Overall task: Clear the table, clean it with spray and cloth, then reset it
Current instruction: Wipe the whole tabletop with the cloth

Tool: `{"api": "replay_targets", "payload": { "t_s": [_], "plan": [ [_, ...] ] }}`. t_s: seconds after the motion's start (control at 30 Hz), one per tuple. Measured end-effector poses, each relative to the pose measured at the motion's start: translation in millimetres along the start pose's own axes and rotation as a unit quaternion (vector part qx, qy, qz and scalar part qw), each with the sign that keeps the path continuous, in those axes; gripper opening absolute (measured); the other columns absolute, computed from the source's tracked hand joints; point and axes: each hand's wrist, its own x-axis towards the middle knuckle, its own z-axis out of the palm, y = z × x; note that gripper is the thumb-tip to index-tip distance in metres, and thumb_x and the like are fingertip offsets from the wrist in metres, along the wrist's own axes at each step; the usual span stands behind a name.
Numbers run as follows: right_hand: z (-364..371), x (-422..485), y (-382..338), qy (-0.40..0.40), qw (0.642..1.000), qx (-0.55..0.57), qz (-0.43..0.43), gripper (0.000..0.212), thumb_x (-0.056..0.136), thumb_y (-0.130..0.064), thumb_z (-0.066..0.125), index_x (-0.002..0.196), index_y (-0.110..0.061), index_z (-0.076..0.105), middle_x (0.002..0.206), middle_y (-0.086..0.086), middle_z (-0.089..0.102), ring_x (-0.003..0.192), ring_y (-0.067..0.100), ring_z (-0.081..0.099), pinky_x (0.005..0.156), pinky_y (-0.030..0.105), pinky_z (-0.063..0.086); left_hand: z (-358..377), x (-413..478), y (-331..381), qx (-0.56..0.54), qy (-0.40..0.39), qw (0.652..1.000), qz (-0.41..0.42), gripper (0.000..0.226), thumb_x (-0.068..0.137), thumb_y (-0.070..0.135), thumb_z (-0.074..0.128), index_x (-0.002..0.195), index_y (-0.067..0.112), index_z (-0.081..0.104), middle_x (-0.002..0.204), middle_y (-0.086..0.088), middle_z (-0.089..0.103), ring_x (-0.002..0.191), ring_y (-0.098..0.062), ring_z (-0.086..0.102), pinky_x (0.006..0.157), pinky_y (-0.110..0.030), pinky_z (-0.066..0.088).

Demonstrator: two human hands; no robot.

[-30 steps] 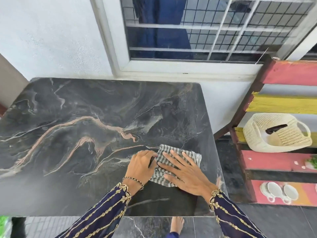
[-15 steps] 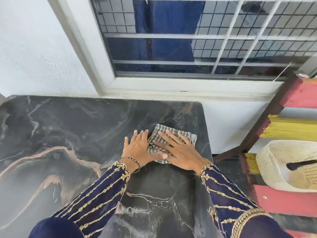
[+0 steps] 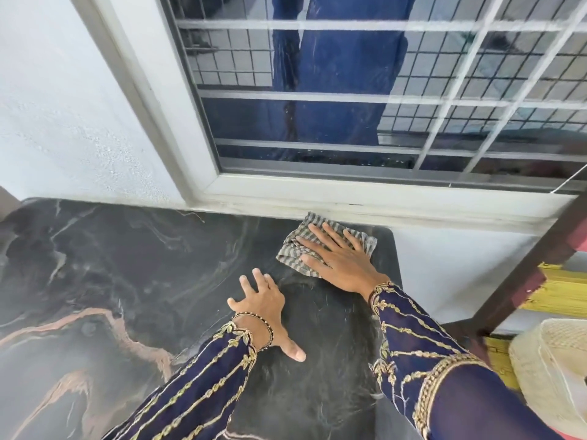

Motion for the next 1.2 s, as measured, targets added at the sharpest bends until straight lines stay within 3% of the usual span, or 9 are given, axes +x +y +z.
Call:
{"api": "replay_targets", "payload": {
  "t_s": [0.37, 0.53, 0.9, 1.07, 1.2],
  "plan": [
    [-2, -17, 31, 0.019, 0.999, 0.006, 0.04, 0.054, 0.103, -0.066, 0.011, 0.155, -0.057, -0.001, 0.167, -0.021, -0.016, 0.155, 0.006, -0.016, 0.125, 0.043, -0.014, -10, 0, 11, 0.042, -0.034, 0.998, -0.016, 0.16, 0.044, 0.07, 0.083, 0.147, -0.006, -0.012, 0.158, -0.027, -0.016, 0.144, -0.053, -0.007, 0.109, -0.066, 0.029],
    [-5, -35, 61, 0.037, 0.994, 0.013, 0.098, 0.056, 0.1, -0.069, 0.008, 0.154, -0.058, -0.003, 0.167, -0.021, -0.014, 0.155, 0.006, -0.015, 0.126, 0.044, -0.012, -5, 5, 8, 0.058, -0.028, 0.998, -0.011, 0.162, 0.041, 0.075, 0.08, 0.147, -0.005, -0.012, 0.158, -0.028, -0.013, 0.144, -0.054, -0.007, 0.11, -0.066, 0.029],
    [23, -64, 22, 0.071, 0.959, 0.067, 0.265, 0.058, 0.102, -0.065, 0.006, 0.157, -0.051, -0.009, 0.168, -0.011, -0.021, 0.155, 0.015, -0.022, 0.125, 0.05, -0.009, -1, 3, 6, 0.0, -0.011, 1.0, -0.017, 0.163, 0.042, 0.067, 0.085, 0.146, -0.006, -0.017, 0.157, -0.027, -0.019, 0.144, -0.052, -0.01, 0.111, -0.069, 0.022],
    [45, -106, -1, 0.076, 0.956, 0.064, 0.274, 0.059, 0.1, -0.067, 0.003, 0.155, -0.052, -0.013, 0.167, -0.013, -0.023, 0.155, 0.014, -0.023, 0.124, 0.048, -0.009, 8, -9, -1, -0.047, 0.049, 0.998, 0.008, 0.156, 0.044, 0.069, 0.083, 0.152, 0.004, -0.008, 0.16, -0.018, -0.013, 0.147, -0.044, -0.011, 0.113, -0.068, 0.019],
    [61, -150, -28, 0.072, 0.956, 0.047, 0.281, 0.056, 0.1, -0.066, 0.002, 0.15, -0.053, -0.019, 0.167, -0.012, -0.022, 0.155, 0.014, -0.021, 0.126, 0.046, -0.008, 36, -35, -9, -0.034, 0.171, 0.984, 0.043, 0.123, 0.066, 0.075, 0.066, 0.153, 0.011, 0.009, 0.162, -0.015, 0.0, 0.15, -0.037, -0.008, 0.117, -0.06, 0.011]
  ]
}}
